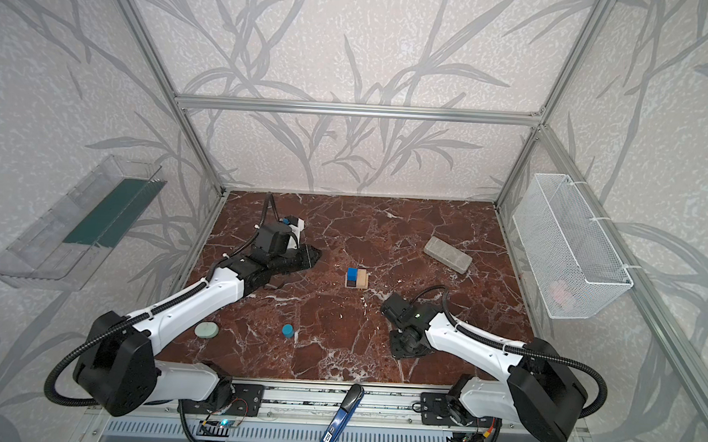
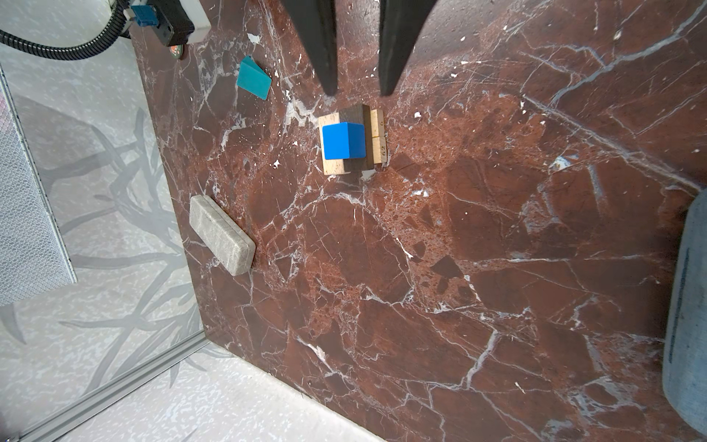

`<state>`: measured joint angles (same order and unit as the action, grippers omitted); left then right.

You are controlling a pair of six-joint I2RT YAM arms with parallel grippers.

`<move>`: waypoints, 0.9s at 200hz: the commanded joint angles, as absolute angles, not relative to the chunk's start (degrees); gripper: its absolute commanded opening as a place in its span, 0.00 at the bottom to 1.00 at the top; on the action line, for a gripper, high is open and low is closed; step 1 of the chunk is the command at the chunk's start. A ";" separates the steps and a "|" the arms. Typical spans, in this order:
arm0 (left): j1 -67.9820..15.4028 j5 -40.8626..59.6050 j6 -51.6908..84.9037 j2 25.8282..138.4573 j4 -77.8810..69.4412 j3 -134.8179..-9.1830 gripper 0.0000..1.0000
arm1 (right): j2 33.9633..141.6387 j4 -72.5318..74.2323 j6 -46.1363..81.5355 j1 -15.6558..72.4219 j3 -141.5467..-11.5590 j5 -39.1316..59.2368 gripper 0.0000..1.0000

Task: Build the wood block tower
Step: 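Lower the right gripper and grasp the nearer blue cube, then lift and carry the blue cube with the right gripper toward the stack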

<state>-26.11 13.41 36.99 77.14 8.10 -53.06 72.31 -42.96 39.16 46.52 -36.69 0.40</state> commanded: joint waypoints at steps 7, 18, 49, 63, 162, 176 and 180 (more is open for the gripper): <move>-25.83 13.45 36.17 77.17 7.42 -52.51 0.20 | 72.96 -42.89 39.54 47.11 -36.28 0.53 0.36; -25.66 13.45 36.12 77.03 7.48 -52.53 0.20 | 72.91 -43.02 39.52 47.20 -36.43 0.53 0.32; -25.67 13.48 36.18 77.04 7.41 -52.49 0.20 | 72.21 -44.60 39.46 47.20 -37.87 -0.09 0.30; -25.62 13.49 36.13 77.12 7.38 -52.55 0.20 | 71.98 -45.32 39.40 47.20 -39.10 -0.35 0.29; -24.87 14.82 36.52 79.06 6.46 -52.53 0.18 | 85.99 -47.54 32.00 45.42 -61.81 -3.99 0.28; -24.67 14.83 36.42 78.99 6.59 -52.43 0.18 | 89.14 -47.88 30.70 44.71 -65.54 -3.97 0.28; -24.54 14.75 36.39 79.06 6.58 -52.38 0.18 | 90.03 -47.90 30.42 44.52 -66.65 -4.07 0.28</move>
